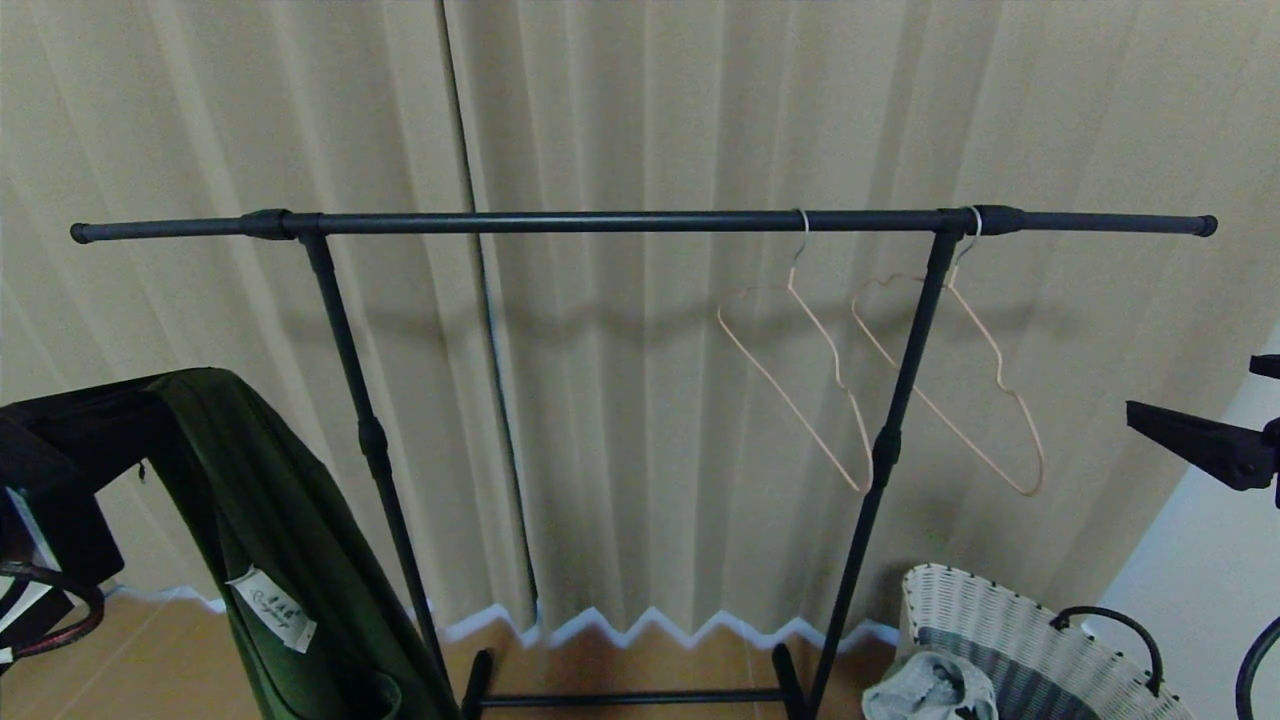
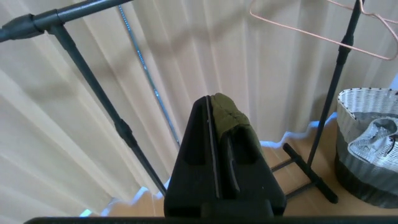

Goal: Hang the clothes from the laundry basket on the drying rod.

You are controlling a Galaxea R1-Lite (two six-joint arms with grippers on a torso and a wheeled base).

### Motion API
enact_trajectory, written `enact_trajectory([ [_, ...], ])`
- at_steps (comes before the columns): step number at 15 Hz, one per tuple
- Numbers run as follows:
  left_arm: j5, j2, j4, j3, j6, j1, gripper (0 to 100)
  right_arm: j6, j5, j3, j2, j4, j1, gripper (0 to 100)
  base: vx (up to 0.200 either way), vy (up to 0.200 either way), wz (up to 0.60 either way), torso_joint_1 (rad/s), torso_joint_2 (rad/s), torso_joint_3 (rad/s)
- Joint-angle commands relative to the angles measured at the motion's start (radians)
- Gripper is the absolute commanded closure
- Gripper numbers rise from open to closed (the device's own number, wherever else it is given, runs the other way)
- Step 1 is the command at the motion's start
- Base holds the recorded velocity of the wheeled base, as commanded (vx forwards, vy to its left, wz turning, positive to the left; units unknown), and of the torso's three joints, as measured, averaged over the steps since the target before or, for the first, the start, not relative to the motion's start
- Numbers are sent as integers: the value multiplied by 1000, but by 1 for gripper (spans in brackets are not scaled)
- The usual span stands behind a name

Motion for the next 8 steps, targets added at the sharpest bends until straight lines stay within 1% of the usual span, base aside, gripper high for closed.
enact_trajectory([
  [1, 1, 7, -1, 1, -1, -1, 100, -1, 0, -2, 3, -1, 0, 0, 0, 0, 0, 0, 0, 0],
  [4, -1, 8, -1, -1, -2, -1, 100, 3, 0, -4, 3, -1, 0, 0, 200, 0, 0, 2, -2, 4],
  [8, -1, 7, 1, 2, -2, -1, 100, 32, 0, -2, 3, 1, -5, 0, 200, 0, 0, 5, 0, 0],
])
